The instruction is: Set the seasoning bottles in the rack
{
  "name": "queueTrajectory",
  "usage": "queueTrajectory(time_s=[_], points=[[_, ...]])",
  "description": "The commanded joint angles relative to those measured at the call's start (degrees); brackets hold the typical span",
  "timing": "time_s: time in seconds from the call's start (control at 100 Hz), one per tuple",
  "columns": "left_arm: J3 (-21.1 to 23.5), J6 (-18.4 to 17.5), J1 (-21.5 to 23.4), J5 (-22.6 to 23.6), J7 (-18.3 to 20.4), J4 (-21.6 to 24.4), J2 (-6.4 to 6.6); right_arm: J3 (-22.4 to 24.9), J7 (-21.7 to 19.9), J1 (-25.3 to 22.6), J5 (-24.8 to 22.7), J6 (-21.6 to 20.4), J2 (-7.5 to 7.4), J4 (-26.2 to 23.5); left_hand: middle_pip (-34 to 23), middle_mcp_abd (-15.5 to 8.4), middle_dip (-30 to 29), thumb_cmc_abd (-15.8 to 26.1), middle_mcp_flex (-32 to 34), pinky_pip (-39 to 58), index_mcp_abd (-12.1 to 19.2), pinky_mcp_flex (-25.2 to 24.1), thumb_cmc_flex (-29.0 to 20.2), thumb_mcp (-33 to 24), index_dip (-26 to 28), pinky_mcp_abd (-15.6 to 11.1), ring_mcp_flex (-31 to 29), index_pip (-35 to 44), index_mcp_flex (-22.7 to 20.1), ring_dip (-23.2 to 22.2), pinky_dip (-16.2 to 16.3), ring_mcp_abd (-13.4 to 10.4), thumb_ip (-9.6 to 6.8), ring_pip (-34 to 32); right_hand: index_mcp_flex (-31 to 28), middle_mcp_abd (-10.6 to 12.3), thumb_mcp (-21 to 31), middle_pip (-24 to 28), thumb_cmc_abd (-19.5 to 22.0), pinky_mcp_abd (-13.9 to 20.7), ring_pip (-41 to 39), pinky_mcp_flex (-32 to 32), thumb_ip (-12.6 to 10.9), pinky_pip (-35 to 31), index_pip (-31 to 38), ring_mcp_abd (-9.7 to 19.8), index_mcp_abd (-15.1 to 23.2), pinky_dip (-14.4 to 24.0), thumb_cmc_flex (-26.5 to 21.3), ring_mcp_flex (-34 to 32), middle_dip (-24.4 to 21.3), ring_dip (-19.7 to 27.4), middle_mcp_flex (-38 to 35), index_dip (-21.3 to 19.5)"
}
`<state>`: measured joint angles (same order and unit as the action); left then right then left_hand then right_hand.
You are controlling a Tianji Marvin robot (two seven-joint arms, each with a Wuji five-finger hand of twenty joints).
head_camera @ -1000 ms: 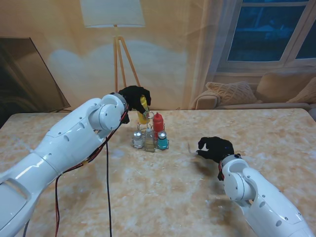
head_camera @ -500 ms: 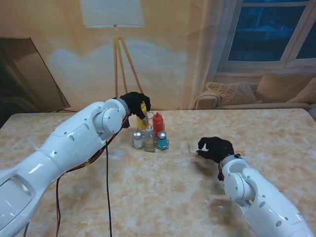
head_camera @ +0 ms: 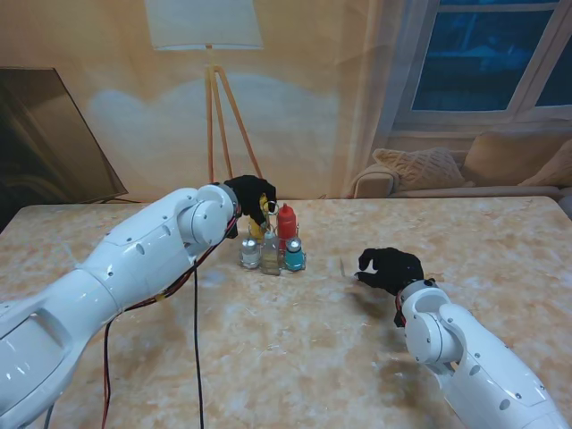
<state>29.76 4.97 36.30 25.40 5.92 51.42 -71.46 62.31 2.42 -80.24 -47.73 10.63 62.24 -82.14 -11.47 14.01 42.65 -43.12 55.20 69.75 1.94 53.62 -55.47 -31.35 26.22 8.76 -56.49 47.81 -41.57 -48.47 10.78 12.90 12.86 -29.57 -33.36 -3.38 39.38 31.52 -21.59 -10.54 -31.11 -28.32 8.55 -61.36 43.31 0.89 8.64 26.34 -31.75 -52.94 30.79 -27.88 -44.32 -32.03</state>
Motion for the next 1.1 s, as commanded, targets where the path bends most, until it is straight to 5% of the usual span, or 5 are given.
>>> queueTrajectory(time_s=[0.0,0.44,0.65,0.77,1.09], points=[[-0.19,-0.25,-0.11,-0.36,1.06,-0.39,-0.55,-0.09,-0.77,-0.56,-0.14,-0.07,0.25,-0.28,-5.24,-5.01,1.69,5.34,3.22,0.47,-2.98,-1.54,-8.39,-9.36,2.18,-13.52,-3.02,8.06,-2.86,-0.15,0.36,0.87,-2.13,-1.42,0.01,0.36,0.91,0.77,-1.66,0.05,-0.84,-0.07,1.71,-1.14,1.05,0.59,1.05,-0.15,-0.89,-0.6,-0.18,-1.21,-1.04,0.46],[-0.05,-0.71,0.27,-0.58,2.96,0.46,0.25,-0.03,-0.82,-0.6,-0.37,-0.05,0.21,-0.33,-17.07,-0.7,-15.8,3.87,-10.43,-11.84,-9.17,-6.54,-0.43,-11.67,1.95,-7.6,6.5,-6.59,-1.91,9.73,11.79,2.86,-0.14,0.68,-0.02,0.39,1.19,0.77,-2.05,0.01,-0.86,-0.11,1.76,-1.15,1.08,0.6,1.14,-0.16,-0.99,-0.67,-0.19,-1.22,-1.04,0.43],[1.04,-1.45,0.97,-0.02,3.58,2.17,1.15,-0.01,-0.91,-0.63,-0.43,-0.06,0.18,-0.37,-14.82,-0.2,-16.82,4.86,-13.4,-16.97,-10.73,-13.42,6.94,-16.8,3.25,-1.49,12.51,-14.05,-1.46,11.56,13.19,4.36,-0.32,3.49,0.03,0.51,1.51,0.78,-2.4,0.03,-0.88,-0.07,1.83,-1.14,1.07,0.72,1.27,-0.16,-0.96,-0.75,-0.19,-1.22,-1.03,0.43],[1.28,-1.85,1.03,0.24,3.99,2.61,1.46,0.08,-0.9,-0.71,-0.49,-0.16,0.17,-0.41,-13.65,0.01,-17.27,6.1,-14.75,-18.05,-11.62,-18.25,10.97,-19.85,2.9,1.6,15.11,-17.64,-1.16,12.36,13.56,4.76,-3.06,4.65,0.03,0.53,1.69,0.79,-2.56,0.02,-0.88,-0.09,1.9,-1.16,1.1,0.62,1.4,-0.15,-0.94,-0.75,-0.2,-1.23,-1.07,0.44],[2.41,-2.56,1.64,0.5,3.43,3.3,1.74,0.09,-0.9,-0.7,-0.61,-0.18,0.16,-0.41,-10.0,1.37,-19.44,7.19,-17.69,-18.28,-12.24,-27.07,14.92,-20.0,0.41,4.86,21.54,-24.3,0.29,13.97,12.17,7.14,-4.08,6.75,0.06,0.52,2.31,0.77,-3.11,0.08,-0.85,-0.12,1.98,-1.13,1.07,0.8,1.35,-0.14,-0.85,-0.77,-0.22,-1.23,-1.07,0.46]])
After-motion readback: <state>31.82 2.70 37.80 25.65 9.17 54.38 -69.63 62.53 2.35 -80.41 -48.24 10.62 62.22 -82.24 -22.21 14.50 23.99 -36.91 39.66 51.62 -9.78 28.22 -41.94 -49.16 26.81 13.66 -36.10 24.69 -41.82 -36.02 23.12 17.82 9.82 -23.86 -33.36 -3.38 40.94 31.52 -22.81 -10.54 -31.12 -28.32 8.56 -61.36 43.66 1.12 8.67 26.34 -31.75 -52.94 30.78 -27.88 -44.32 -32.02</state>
